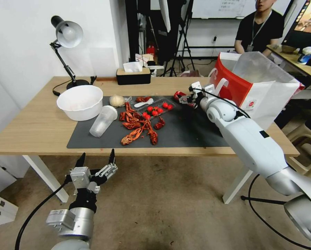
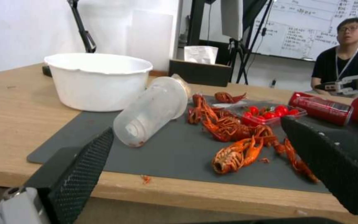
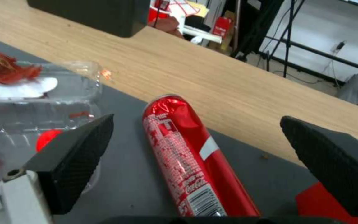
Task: Pick up the trash from the table and place it into the takeout bag.
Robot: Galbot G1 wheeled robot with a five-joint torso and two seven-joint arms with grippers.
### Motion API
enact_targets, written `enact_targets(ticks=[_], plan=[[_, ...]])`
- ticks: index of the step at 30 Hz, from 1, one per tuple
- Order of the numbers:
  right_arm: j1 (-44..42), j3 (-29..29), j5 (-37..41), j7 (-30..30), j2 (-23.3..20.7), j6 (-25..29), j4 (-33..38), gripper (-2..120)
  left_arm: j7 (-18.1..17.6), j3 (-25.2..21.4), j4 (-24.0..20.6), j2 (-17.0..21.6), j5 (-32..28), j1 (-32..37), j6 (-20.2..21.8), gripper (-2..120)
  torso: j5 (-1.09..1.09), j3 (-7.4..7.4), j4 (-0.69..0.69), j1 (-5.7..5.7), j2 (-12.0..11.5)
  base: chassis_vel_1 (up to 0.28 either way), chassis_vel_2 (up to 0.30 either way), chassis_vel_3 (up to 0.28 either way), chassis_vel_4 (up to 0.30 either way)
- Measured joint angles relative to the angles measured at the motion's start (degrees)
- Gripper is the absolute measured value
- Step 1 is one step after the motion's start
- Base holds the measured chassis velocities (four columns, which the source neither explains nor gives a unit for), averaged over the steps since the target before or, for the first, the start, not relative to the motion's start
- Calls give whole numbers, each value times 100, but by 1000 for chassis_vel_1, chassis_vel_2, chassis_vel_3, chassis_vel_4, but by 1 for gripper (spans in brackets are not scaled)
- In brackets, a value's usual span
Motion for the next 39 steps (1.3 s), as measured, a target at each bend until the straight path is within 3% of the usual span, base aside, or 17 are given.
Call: enact_targets(ticks=[14, 28, 39], plan=[[210, -68, -132, -297, 70, -16, -479, 100, 1, -9, 39, -1, -13, -14, 5, 100, 0, 0, -1, 0, 0, 0, 0, 0, 0], [462, -278, -505, -1109, 53, 37, -990, 100, -2, -15, 66, 11, -23, -26, 4, 100, 1, 0, -1, 0, 0, 0, 0, 0, 0], [606, -374, -662, -1349, 134, 47, -1414, 100, -7, -11, 58, 18, -23, -6, 4, 100, 0, 0, 0, 0, 0, 0, 0, 0, 0]])
